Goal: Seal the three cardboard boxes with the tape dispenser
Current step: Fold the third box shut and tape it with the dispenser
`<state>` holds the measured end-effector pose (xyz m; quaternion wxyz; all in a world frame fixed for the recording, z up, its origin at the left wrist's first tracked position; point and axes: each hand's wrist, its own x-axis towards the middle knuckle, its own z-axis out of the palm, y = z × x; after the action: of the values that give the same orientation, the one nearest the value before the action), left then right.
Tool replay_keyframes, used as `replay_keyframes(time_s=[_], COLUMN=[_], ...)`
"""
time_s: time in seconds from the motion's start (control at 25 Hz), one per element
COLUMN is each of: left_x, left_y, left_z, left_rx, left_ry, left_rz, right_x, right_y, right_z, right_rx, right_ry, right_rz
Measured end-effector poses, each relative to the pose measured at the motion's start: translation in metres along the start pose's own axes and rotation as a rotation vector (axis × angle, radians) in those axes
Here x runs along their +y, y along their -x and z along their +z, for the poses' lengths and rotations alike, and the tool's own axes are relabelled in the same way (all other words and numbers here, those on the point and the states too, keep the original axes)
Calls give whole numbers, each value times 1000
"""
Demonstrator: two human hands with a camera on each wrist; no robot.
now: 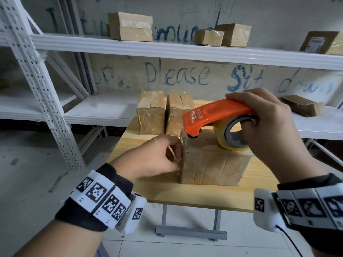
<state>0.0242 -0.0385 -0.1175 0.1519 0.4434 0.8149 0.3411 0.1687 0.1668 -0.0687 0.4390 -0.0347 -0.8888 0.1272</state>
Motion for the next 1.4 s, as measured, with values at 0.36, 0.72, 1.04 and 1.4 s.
replay_keyframes(time_s=[0.36, 0.72, 1.04, 1.4], left_x=[0, 19, 20, 9], left_y=[-1, 5, -3, -20], left_z=[9, -19, -10, -8], left_rx=[-81, -39, 124, -60], left_ry=[15, 235, -1, -6], left_rz=[-64, -11, -52, 89], right_x=[-1, -2, -2, 5], right_y=[-1, -2, -2, -8], right_z=[-1, -1, -1, -10], right_rx=[-3, -11, -1, -81], right_ry=[12, 12, 1, 104], right_rz=[-4, 3, -12, -65])
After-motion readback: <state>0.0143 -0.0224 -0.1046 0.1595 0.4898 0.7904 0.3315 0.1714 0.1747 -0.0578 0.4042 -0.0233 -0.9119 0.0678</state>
